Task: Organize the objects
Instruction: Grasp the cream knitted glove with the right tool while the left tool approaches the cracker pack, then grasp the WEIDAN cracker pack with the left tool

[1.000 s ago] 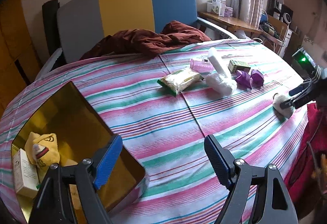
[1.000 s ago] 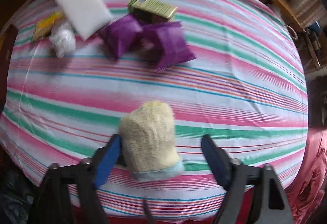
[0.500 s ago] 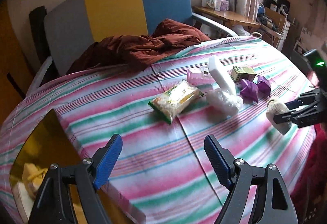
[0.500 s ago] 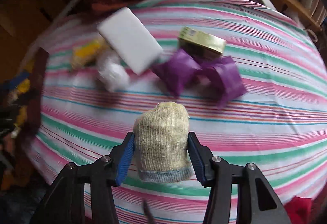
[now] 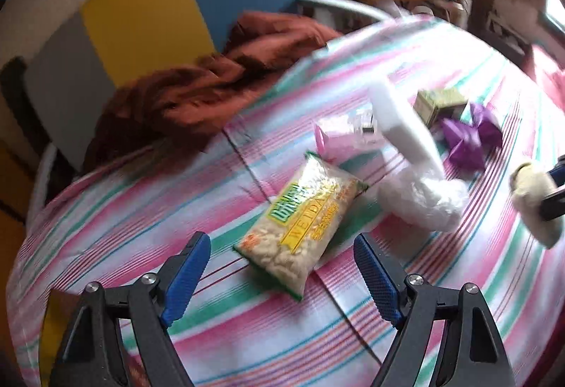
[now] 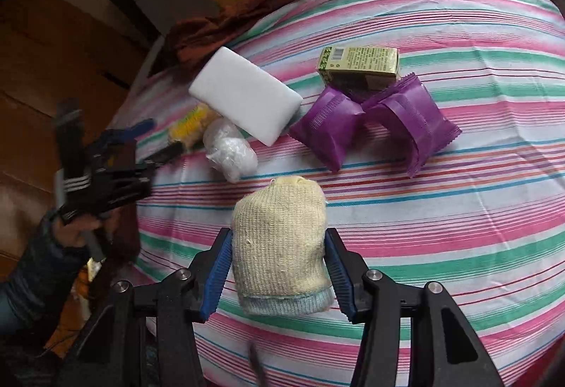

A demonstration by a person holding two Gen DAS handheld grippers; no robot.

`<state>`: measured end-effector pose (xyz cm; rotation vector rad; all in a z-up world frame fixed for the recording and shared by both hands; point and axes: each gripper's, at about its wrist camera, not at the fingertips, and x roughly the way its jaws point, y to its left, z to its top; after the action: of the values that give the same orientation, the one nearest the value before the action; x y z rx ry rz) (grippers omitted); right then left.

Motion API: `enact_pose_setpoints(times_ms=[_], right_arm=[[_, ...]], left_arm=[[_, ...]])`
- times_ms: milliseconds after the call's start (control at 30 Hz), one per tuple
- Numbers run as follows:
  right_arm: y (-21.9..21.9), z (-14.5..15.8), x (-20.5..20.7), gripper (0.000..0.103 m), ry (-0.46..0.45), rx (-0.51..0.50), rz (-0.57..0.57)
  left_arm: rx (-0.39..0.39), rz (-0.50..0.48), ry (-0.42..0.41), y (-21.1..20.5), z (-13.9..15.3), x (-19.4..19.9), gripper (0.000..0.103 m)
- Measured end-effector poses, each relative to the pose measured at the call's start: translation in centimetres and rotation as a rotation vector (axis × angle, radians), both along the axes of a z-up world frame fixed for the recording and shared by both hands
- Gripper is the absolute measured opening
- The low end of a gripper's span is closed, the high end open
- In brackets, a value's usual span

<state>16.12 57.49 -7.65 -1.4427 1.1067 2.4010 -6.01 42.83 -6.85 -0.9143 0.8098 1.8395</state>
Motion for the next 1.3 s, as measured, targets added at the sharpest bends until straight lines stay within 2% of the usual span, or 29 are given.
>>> enact_pose_setpoints(times_ms=[67,133,267,300,367,400,433,500,733,933,1133,1300], right_arm=[[-0.2,0.2,-0.1,0.052,0.017,-0.010,0.002],[-0.1,0.3,-0.1,0.052,0.033,-0.021,0.007],[0.0,0.5,0.0,0.052,0.052,-0.036,0.011],[-0.1,0.4,-0.1,0.052,0.055,-0.038,0.009],[0.0,0.4,0.1,0.052,0.050,-0.038,0.004],[0.0,0.4,0.1,0.052,0.045,-0.038,0.002],[0.0,0.3,0.0,0.052,0.041,-0.038,0.002],[0.0,0.2,-0.1,0.052,0.034,-0.036,0.003],[0.2,-0.5,-0.3,0.052,-0.038,-0.006,-0.021],[-0.6,-0.8,-0.9,0.052,-0.139,0.077,-0.028],[-2.7,-1.0,-1.9,0.052,-0.246,0.181,0.006],[-5.7,0.4,-2.8,0.052,-0.263,0.328,0.017]], left_arm=[[-0.005,-0.010,-0.005,1.0,-0.4,-0.5,0.084],[-0.037,-0.018,0.035,2.1,-0.8,-0.8,0.090],[-0.095,-0.075,0.062,3.6,-2.0,-0.9,0.090],[-0.108,-0.081,0.047,3.8,-2.4,-1.0,0.087],[-0.083,-0.067,-0.061,3.7,-2.6,-1.6,0.068],[-0.077,-0.060,-0.099,3.7,-2.5,-1.7,0.054],[-0.074,-0.045,-0.103,3.6,-2.4,-1.4,0.048],[-0.073,-0.026,-0.071,3.2,-2.2,-0.5,0.046],[0.051,0.123,-0.177,-2.5,-0.7,3.0,0.045],[0.168,0.150,-0.199,-8.8,1.9,6.6,0.046],[0.273,0.203,-0.165,-14.1,4.4,7.6,0.046],[0.339,0.286,-0.139,-19.1,5.6,6.9,0.046]])
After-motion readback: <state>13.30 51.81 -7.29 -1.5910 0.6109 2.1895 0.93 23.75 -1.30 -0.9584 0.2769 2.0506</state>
